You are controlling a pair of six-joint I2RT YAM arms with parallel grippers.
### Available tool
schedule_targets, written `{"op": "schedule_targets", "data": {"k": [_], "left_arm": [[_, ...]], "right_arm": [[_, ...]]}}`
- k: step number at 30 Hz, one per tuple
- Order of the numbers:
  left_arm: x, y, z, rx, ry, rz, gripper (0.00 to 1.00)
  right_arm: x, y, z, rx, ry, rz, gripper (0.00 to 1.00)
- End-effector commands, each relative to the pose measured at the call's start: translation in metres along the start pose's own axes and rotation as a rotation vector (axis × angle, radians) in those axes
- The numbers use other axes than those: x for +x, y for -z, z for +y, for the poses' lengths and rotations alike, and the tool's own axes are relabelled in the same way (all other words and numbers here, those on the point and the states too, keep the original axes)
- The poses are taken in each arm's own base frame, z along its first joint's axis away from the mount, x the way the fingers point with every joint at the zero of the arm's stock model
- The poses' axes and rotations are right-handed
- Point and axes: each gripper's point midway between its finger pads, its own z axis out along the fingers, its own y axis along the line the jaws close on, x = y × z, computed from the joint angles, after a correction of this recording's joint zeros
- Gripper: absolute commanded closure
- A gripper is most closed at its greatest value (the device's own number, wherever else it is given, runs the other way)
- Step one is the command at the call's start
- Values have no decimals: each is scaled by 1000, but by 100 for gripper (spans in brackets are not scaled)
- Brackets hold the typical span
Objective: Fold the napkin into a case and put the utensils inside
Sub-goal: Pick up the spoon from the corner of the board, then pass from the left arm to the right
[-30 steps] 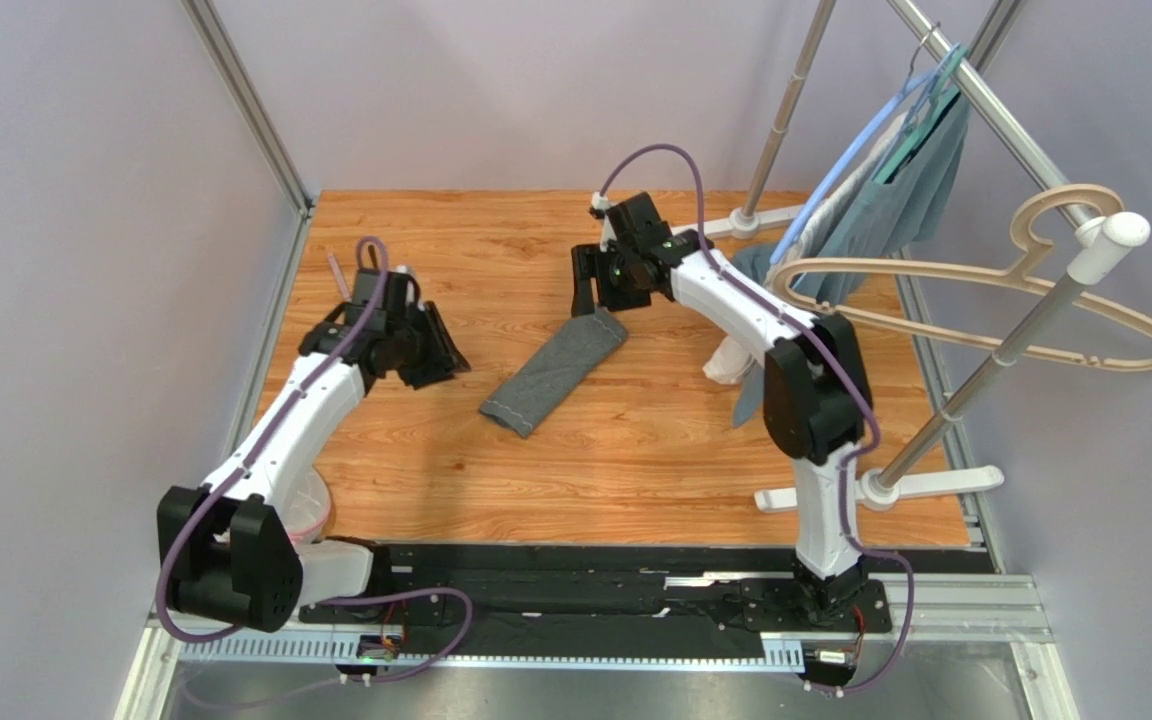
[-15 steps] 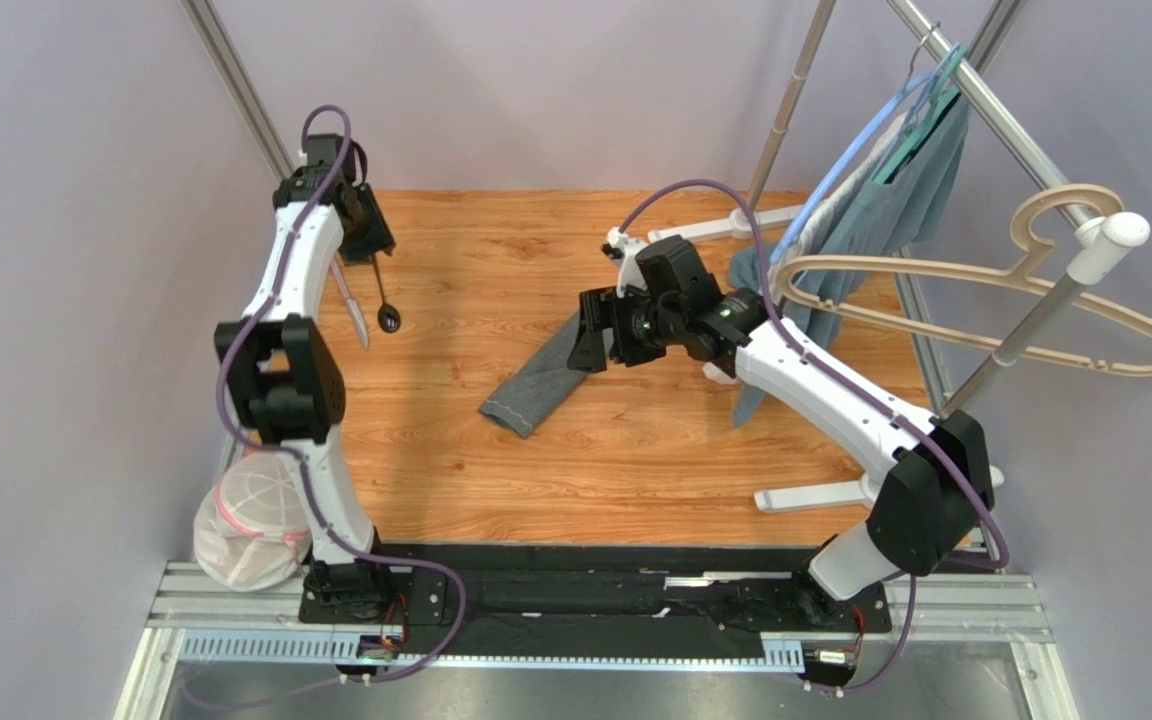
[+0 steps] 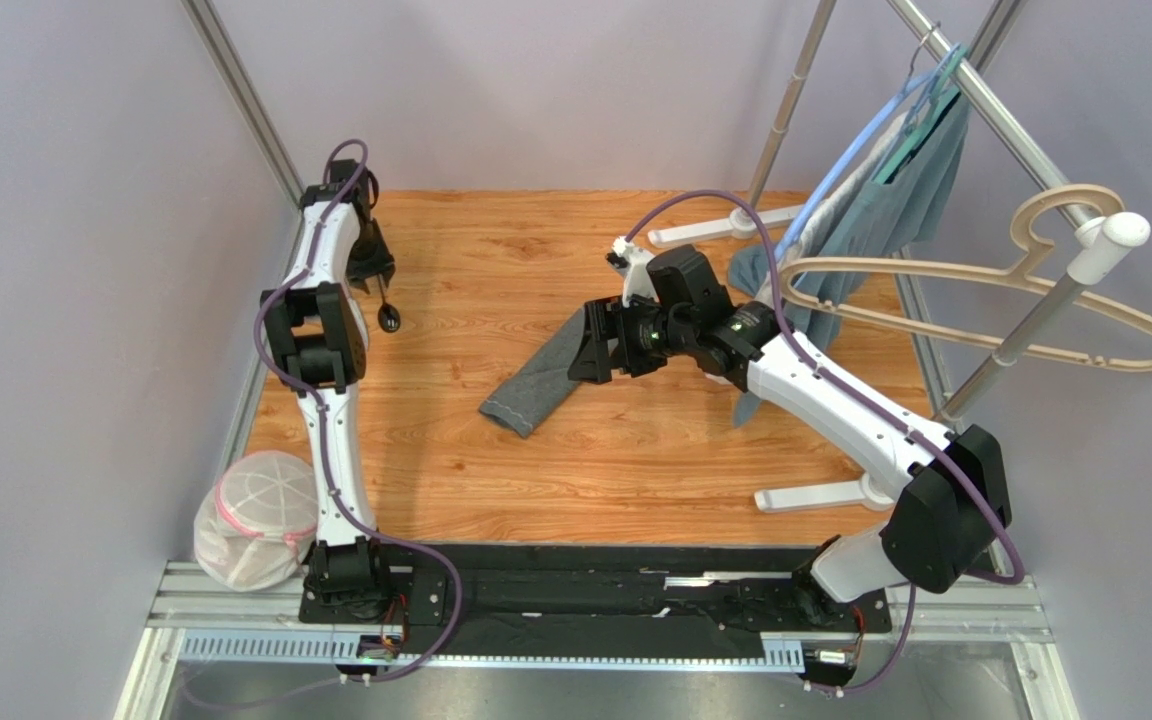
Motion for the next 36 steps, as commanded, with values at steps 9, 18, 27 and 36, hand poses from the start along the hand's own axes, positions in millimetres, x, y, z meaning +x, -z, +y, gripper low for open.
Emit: {"op": "schedule_targets", "data": {"k": [9,18,27,36], "left_arm": [[40,-9,-8,-22,-15,133,88],[20,182,-105,690,-67,-77,100],[170,333,-144,1114,110,-95,100],[256,358,-112,1141,218,-48,100]], "right_arm": [[-13,1,4,-11,40,-65,23],[-17,1,-17,81,70,-30,22],[-19,30,68,-309,325,-132,12],[7,1,126,-339,389,-98,14]]}}
